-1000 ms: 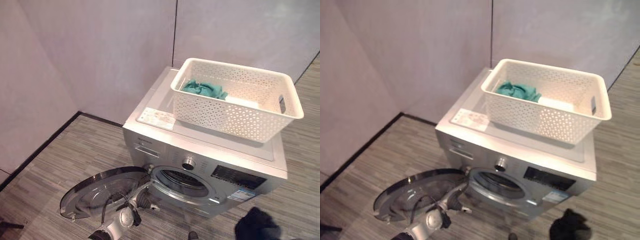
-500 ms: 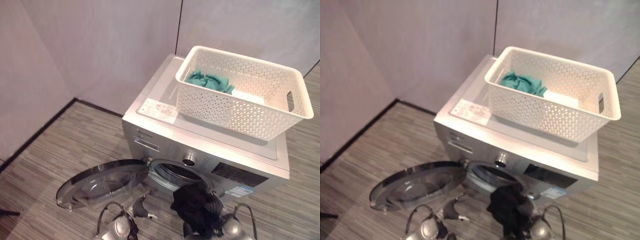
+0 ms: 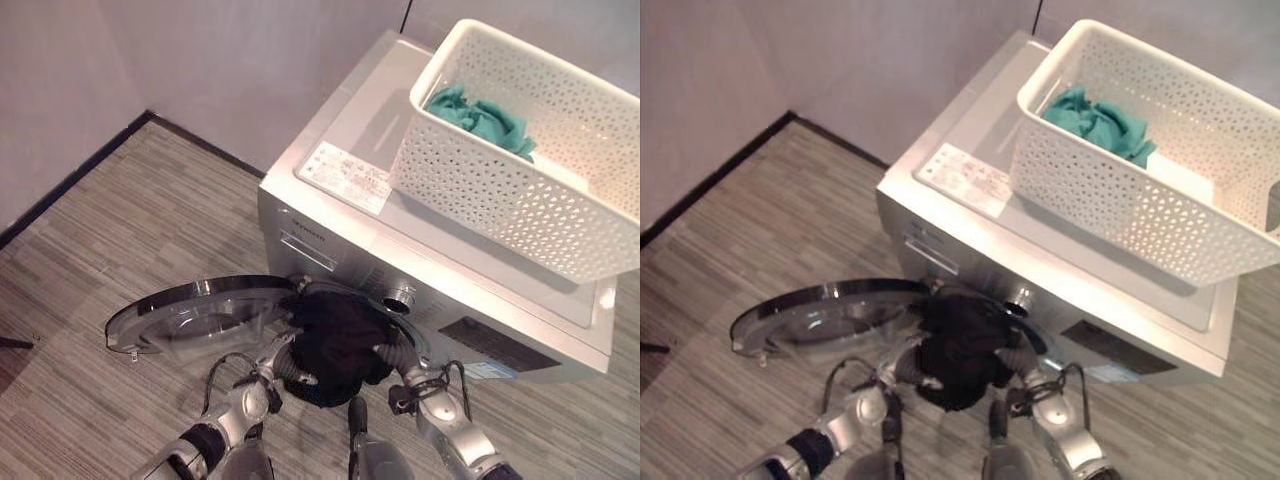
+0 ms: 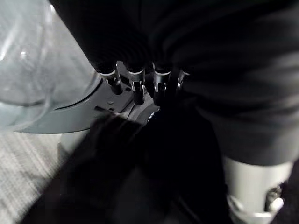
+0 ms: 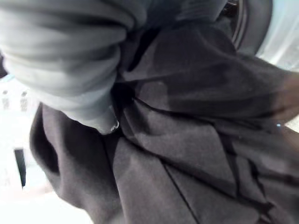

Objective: Grab the laundry basket,head to the washer,open it,put in the laundry and shut it.

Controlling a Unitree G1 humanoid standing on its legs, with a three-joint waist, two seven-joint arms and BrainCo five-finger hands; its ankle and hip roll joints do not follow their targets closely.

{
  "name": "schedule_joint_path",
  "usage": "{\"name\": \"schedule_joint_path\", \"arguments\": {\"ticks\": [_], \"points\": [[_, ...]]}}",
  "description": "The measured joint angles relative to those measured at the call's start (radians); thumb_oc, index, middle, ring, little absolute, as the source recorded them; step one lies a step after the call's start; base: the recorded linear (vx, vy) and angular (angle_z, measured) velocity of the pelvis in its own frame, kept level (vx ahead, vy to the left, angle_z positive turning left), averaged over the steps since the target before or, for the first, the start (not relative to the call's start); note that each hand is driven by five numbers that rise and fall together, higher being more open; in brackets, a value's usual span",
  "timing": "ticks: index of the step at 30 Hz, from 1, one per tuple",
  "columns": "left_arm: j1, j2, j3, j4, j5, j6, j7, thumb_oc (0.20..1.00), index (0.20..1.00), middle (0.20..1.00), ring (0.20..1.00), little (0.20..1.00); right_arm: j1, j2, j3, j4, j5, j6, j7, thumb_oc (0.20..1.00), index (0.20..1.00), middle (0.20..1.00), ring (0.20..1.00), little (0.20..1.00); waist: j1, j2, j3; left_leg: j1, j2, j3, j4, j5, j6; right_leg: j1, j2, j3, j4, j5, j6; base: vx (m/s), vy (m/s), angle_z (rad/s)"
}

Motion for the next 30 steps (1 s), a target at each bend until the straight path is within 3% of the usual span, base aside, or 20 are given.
{"name": "schedule_joint_path", "arguments": {"ticks": [5,10,30], "points": [[-0.135,-0.023,-0.065,0.006,0.034,0.024,0.024,1.000,1.000,1.000,1.000,1.000,-0.083,-0.047,0.044,-0.076,0.062,-0.003,0.001,0.200,0.200,0.200,0.200,0.200,-0.007,-0.011,0.031,-0.054,0.020,-0.013,0.000,0.014,-0.014,-0.048,0.024,-0.012,0.003,0.010,-0.011,-0.02,-0.039,0.03],[-0.172,-0.031,-0.057,0.004,0.067,0.031,0.054,1.000,1.000,1.000,1.000,1.000,-0.105,-0.062,0.058,-0.080,0.064,-0.006,-0.001,0.200,0.200,0.200,0.200,0.200,-0.011,-0.008,0.043,-0.064,0.029,-0.012,0.000,0.013,-0.017,-0.060,0.032,-0.021,0.003,0.009,-0.012,0.00,-0.013,-0.01],[-0.153,-0.122,-0.091,-0.053,-0.308,0.043,-0.030,1.000,1.000,1.000,1.000,1.000,-0.121,-0.042,0.059,-0.097,0.082,0.003,-0.048,0.200,0.200,0.200,0.200,0.200,-0.032,-0.014,0.056,-0.101,0.027,-0.007,0.000,0.013,-0.017,-0.097,0.029,-0.022,0.003,0.010,-0.013,0.00,0.000,0.00]]}}
